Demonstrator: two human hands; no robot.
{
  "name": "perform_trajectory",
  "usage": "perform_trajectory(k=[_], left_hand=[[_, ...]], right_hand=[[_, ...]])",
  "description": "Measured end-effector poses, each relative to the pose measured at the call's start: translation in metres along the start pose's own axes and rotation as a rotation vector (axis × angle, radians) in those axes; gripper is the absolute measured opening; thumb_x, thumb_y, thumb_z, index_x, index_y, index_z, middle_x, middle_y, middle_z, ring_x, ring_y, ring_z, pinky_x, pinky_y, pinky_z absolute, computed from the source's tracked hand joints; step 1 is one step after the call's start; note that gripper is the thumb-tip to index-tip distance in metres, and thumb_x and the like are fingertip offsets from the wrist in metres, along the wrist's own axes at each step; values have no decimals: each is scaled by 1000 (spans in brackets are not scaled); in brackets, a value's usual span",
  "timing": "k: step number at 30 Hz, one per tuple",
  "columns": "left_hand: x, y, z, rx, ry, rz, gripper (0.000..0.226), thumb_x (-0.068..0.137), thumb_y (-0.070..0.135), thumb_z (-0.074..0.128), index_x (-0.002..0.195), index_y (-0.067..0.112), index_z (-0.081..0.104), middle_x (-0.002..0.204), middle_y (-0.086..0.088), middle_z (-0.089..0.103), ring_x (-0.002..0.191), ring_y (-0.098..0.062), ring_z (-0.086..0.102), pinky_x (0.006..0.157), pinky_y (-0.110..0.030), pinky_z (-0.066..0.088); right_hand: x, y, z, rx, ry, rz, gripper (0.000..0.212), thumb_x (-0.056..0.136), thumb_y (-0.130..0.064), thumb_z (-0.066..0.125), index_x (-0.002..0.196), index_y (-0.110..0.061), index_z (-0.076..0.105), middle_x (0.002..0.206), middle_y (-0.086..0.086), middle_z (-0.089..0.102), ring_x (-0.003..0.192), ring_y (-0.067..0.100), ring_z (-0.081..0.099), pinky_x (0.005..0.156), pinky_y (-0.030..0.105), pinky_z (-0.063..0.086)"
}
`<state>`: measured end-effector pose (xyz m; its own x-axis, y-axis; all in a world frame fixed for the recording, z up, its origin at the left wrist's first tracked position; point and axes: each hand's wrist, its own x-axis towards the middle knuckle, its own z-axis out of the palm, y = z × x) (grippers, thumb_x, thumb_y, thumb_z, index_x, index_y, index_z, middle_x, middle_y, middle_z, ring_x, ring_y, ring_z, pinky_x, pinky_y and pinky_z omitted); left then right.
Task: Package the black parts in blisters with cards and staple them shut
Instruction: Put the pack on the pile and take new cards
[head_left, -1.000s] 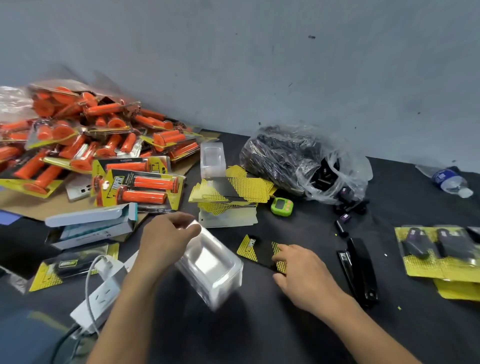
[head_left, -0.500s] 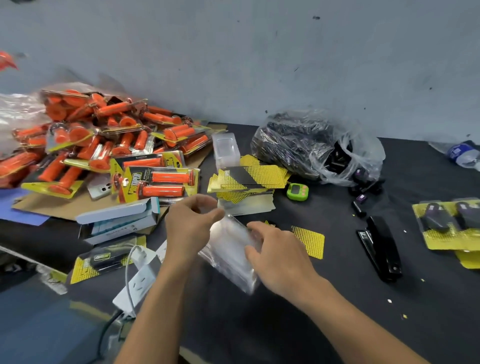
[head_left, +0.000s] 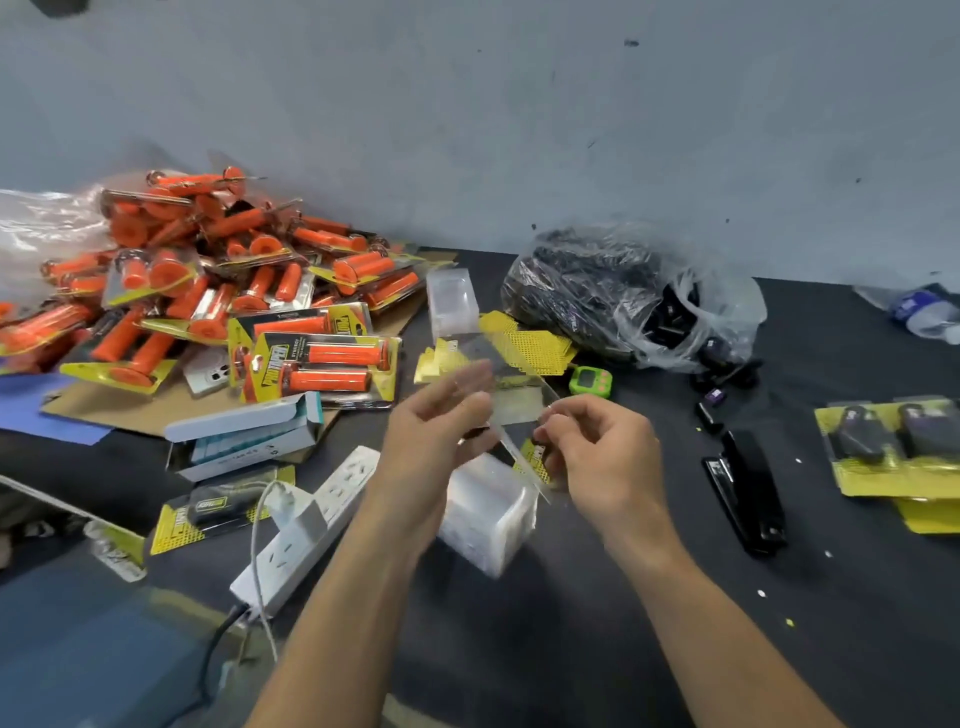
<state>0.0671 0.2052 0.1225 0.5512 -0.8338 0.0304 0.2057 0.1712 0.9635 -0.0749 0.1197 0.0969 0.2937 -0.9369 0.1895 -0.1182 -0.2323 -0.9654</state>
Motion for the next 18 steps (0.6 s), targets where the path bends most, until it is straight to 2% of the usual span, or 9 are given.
perform_trajectory(k=[3,6,8,11,12,14,15,16,18], left_hand=[[-11,-15,35,6,-23,-22,24,88,14,72,103,29,83,110,4,79,104,-13,74,78,-35,64],[-14,-32,63,8,-16,-55,30,100,3,59,111,22,79,115,1,78,105,-13,74,70,-29,61],[-16,-45,82,-3,-11,-94,33,101,0,55,116,21,76,119,-1,77,106,-12,74,70,-29,61],[-18,-71,108,-6,-40,-143,46,96,-4,61,122,33,68,122,0,72,108,-13,73,77,-35,63],[-19,-81,115,-5,-62,-175,50,94,-4,64,125,36,64,125,-1,69,109,-15,73,78,-37,63],[-17,-96,124,-14,-34,-221,56,90,-5,70,128,34,57,124,-5,68,106,-22,75,75,-38,63],[-14,-101,125,-4,32,-215,56,89,-6,71,127,31,54,119,-7,70,101,-24,76,71,-37,63],[-11,-105,124,22,113,-193,53,88,-8,70,123,28,53,112,-7,73,92,-25,78,67,-37,63],[-5,-109,116,126,247,-120,41,90,-8,63,110,27,55,101,-5,76,78,-23,77,63,-39,62]], right_hand=[[-6,13,-28,10,39,48,24,93,-10,68,77,-26,75,71,-4,76,53,13,67,55,35,57],[-8,26,-61,-28,36,67,22,92,-14,70,76,-29,75,71,-2,76,57,17,70,60,38,58],[-9,35,-80,-50,50,68,22,91,-15,70,75,-29,75,69,-2,75,59,16,71,61,40,61],[-6,54,-99,-103,116,46,23,93,-17,70,75,-31,74,64,-5,74,57,11,72,48,26,55],[-6,60,-102,-85,120,52,21,93,-20,69,76,-32,74,65,-6,74,58,12,73,48,27,56],[-5,72,-103,-22,97,92,17,94,-32,66,80,-31,75,70,-4,76,64,18,74,57,41,61],[-4,79,-101,-17,97,122,22,93,-41,62,81,-30,76,72,-3,76,68,21,74,65,45,61],[-1,86,-99,-18,115,157,29,94,-48,57,82,-29,77,74,-2,76,73,23,74,72,46,61],[7,97,-94,8,183,233,39,101,-46,51,80,-28,79,76,-3,77,80,22,73,81,42,59]])
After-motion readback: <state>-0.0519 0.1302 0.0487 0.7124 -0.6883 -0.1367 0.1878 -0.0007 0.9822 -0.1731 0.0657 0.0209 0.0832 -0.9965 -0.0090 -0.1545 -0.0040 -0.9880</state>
